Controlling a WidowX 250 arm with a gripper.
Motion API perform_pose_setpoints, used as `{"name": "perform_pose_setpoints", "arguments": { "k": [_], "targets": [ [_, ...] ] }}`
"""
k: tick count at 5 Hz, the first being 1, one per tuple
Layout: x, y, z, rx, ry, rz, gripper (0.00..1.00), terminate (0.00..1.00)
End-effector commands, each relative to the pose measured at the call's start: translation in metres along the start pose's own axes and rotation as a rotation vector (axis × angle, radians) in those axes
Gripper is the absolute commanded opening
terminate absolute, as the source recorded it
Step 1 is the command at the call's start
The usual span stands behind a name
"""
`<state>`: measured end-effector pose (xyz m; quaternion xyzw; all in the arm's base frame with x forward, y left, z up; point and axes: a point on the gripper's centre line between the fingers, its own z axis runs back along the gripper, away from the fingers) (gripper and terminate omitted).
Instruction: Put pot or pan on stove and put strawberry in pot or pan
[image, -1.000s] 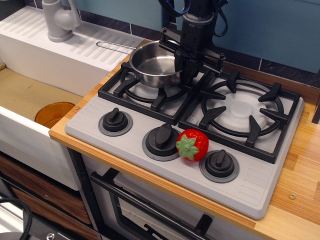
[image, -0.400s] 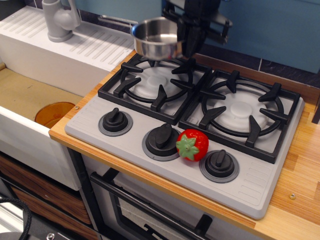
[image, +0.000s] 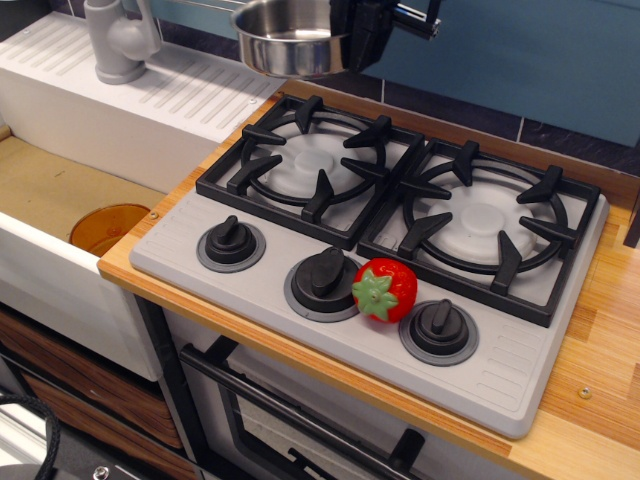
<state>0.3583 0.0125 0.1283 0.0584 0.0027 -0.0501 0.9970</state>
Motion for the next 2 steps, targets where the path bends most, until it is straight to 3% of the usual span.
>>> {"name": "perform_pose_setpoints", "arguments": {
  "k": [1,2],
  "targets": [
    [-0.011,-0.035,0.034,0.007,-0.063,0.054,0.0,0.0],
    [-0.01,-0.054,0.032,0.015,-0.071,0.076,0.0,0.0]
  ]
}}
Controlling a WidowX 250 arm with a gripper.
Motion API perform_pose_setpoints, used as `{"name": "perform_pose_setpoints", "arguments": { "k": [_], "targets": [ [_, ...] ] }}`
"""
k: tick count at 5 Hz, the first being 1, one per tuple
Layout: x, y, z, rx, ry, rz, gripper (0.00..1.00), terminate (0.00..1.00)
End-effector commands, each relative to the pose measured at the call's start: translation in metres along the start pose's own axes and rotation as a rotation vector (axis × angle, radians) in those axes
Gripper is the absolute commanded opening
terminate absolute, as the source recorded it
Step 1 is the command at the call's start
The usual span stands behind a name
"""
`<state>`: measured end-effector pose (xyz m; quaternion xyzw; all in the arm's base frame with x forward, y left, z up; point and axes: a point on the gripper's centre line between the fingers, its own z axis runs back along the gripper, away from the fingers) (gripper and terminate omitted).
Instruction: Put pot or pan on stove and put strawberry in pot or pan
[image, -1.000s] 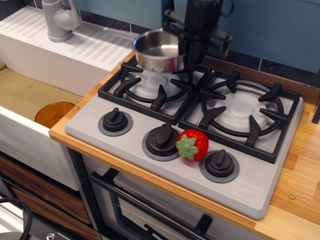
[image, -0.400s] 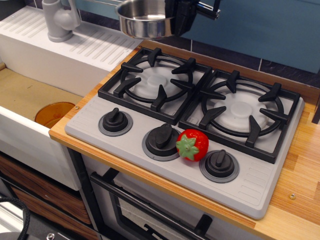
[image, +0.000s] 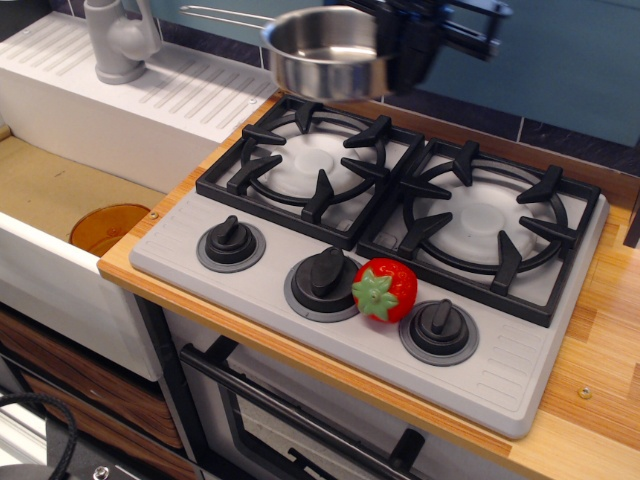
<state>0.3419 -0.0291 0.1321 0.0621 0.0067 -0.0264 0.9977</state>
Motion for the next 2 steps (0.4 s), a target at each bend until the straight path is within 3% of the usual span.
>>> {"name": "perform_pose_setpoints", "arguments": {
  "k": [1,2],
  "targets": [
    [0.004,-0.03,0.021,0.018,-0.099,0.053,0.0,0.0],
    [0.006,-0.043,0.015,0.036,-0.128,0.078,0.0,0.0]
  ]
}}
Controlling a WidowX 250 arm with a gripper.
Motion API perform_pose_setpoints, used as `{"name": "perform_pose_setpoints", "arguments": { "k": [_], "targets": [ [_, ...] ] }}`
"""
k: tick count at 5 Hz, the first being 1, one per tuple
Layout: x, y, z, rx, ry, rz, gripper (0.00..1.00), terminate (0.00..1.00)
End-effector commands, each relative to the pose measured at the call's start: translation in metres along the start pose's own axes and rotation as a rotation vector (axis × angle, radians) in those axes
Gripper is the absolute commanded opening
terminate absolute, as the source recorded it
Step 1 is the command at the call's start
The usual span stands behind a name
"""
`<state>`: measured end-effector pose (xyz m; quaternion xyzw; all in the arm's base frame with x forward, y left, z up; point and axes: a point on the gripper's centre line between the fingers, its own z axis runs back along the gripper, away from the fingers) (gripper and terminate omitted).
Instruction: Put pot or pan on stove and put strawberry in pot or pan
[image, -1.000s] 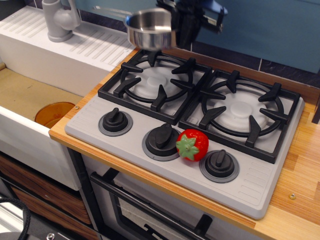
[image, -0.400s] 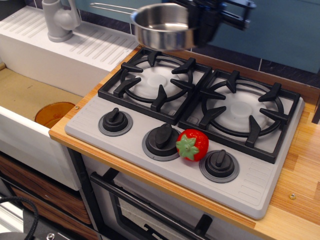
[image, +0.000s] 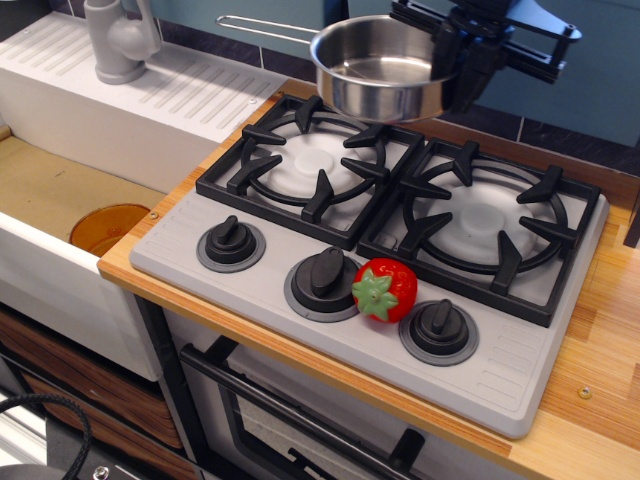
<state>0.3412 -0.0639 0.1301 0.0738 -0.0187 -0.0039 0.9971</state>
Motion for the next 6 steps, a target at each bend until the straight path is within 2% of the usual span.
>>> {"name": "perform_pose_setpoints", "arguments": {
  "k": [1,2,3,6],
  "targets": [
    [0.008,-0.018,0.008,0.026,-0.091,0.052,0.0,0.0],
    [0.013,-0.025,0.004,0.015,-0.081,0.079,0.0,0.0],
    [0.017,-0.031,-0.004,-0.021,-0.084,0.123,0.0,0.0],
    [0.028,-0.042,-0.036,-0.081,-0.158,0.139,0.0,0.0]
  ]
}}
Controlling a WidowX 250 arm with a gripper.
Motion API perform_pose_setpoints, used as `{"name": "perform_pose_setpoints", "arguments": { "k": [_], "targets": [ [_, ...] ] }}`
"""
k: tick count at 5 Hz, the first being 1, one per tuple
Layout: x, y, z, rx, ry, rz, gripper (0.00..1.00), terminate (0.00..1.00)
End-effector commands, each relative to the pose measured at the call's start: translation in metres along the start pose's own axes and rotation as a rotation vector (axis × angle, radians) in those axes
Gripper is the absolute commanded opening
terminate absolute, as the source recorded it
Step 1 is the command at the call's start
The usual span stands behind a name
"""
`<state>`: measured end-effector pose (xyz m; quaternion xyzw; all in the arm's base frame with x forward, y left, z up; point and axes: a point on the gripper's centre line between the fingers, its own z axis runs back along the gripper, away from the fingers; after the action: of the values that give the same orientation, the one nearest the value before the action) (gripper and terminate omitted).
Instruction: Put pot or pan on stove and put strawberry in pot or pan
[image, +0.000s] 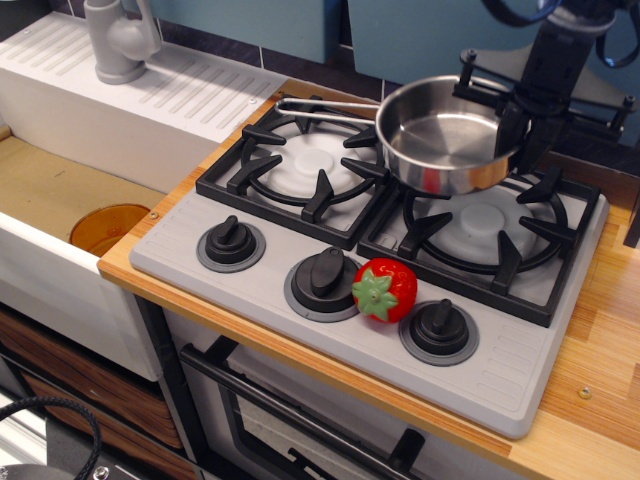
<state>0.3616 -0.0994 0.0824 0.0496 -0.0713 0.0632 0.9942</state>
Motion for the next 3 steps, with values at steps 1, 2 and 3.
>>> {"name": "perform_pose_setpoints", "arguments": {
  "k": [1,2,3],
  "targets": [
    [0.0066,-0.0024,0.0011,-0.046,-0.08,-0.007,0.0,0.0],
    [0.0031,-0.0062,-0.0039,-0.042,-0.088,-0.001,0.0,0.0],
    [0.0022,-0.0089,-0.0058,-0.038,-0.093,0.0,1.0,0.0]
  ]
}}
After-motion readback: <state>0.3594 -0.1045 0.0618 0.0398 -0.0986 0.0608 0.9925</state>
